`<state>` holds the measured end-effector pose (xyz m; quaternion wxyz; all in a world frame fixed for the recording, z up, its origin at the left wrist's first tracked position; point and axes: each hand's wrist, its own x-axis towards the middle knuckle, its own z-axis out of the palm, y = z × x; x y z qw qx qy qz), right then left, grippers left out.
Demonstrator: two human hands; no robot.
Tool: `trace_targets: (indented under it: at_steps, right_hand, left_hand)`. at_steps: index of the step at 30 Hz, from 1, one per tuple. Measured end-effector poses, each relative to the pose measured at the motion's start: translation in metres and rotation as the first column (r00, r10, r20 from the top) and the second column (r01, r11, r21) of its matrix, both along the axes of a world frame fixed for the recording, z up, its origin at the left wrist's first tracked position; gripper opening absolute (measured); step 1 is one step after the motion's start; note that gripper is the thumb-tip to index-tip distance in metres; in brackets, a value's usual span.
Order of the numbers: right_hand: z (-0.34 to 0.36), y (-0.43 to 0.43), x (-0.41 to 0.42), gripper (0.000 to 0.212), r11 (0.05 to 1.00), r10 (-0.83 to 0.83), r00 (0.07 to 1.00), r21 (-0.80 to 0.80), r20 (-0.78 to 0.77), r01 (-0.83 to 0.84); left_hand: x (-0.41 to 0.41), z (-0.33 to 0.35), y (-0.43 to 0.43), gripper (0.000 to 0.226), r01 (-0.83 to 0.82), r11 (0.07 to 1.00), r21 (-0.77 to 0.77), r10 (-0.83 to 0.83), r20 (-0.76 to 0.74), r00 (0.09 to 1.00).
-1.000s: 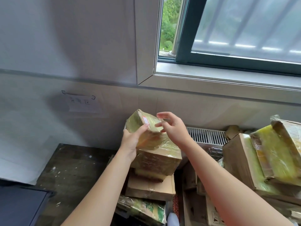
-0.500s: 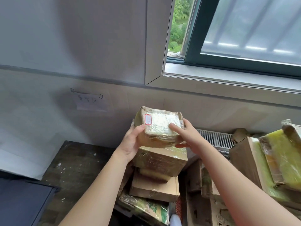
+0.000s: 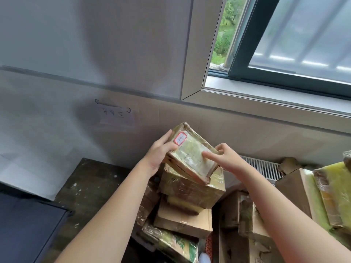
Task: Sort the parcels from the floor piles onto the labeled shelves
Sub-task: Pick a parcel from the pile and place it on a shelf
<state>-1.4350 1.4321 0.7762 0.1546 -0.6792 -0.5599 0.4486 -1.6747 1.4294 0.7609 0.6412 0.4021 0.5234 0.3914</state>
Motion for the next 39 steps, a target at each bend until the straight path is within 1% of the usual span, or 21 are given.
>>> trace_targets:
  at_steps: [2,5,9,11,13,16,19,24,29,31,32,35,39]
  right_hand:
    - [0.004,0.002,-0.002,0.052,0.998,0.057,0.998,0.015,-0.027,-0.057]
    - [0.005,0.005,-0.005,0.054,0.995,0.093,0.985,-0.010,-0.143,-0.095]
    - [0.007,0.003,-0.010,0.062,0.995,0.095,0.975,0.007,-0.202,-0.096]
    - [0.008,0.001,-0.015,0.059,0.994,0.111,0.968,0.005,-0.226,-0.113]
    - [0.011,-0.001,-0.020,0.047,0.991,0.134,0.962,0.009,-0.238,-0.136]
    - [0.012,-0.002,-0.027,0.044,0.990,0.142,0.959,0.017,-0.246,-0.142]
    - [0.013,-0.002,-0.033,0.048,0.990,0.140,0.956,0.019,-0.256,-0.140]
    - [0.019,-0.002,-0.040,0.064,0.989,0.151,0.955,0.033,-0.254,-0.147]
    - [0.023,-0.002,-0.047,0.065,0.986,0.167,0.951,0.039,-0.259,-0.162]
    - [0.027,-0.003,-0.052,0.067,0.984,0.180,0.948,0.029,-0.264,-0.178]
    - [0.030,-0.004,-0.055,0.066,0.981,0.191,0.943,0.023,-0.272,-0.192]
    - [0.036,-0.007,-0.071,0.059,0.975,0.221,0.922,0.037,-0.318,-0.220]
    - [0.042,-0.013,-0.104,0.047,0.963,0.270,0.898,0.078,-0.349,-0.259]
  left_hand:
    - [-0.004,0.004,0.002,0.084,0.034,0.999,-0.009,-0.033,0.028,0.999]
    - [-0.012,0.006,0.005,0.082,0.093,0.996,0.008,-0.093,0.048,0.995]
    - [-0.017,0.013,0.002,0.080,0.078,0.996,0.052,-0.080,0.042,0.996]
    - [-0.019,0.016,0.001,0.081,0.055,0.994,0.096,-0.058,0.029,0.998]
    - [-0.023,0.017,0.001,0.078,0.038,0.991,0.127,-0.039,0.006,0.999]
    - [-0.028,0.018,0.000,0.068,0.012,0.989,0.146,-0.011,-0.008,1.000]
    - [-0.032,0.020,0.000,0.067,-0.014,0.988,0.156,0.017,-0.018,1.000]
    - [-0.037,0.023,-0.004,0.069,-0.043,0.986,0.161,0.045,-0.008,0.999]
    - [-0.043,0.026,-0.007,0.074,-0.056,0.984,0.170,0.059,-0.014,0.998]
    - [-0.044,0.029,-0.009,0.076,-0.118,0.975,0.189,0.125,-0.023,0.992]
    - [-0.045,0.030,-0.010,0.072,-0.165,0.966,0.201,0.173,-0.023,0.985]
    - [-0.050,0.035,-0.016,0.051,-0.318,0.921,0.224,0.324,0.010,0.946]
    - [-0.064,0.045,-0.030,0.041,-0.515,0.850,0.113,0.514,0.033,0.857]
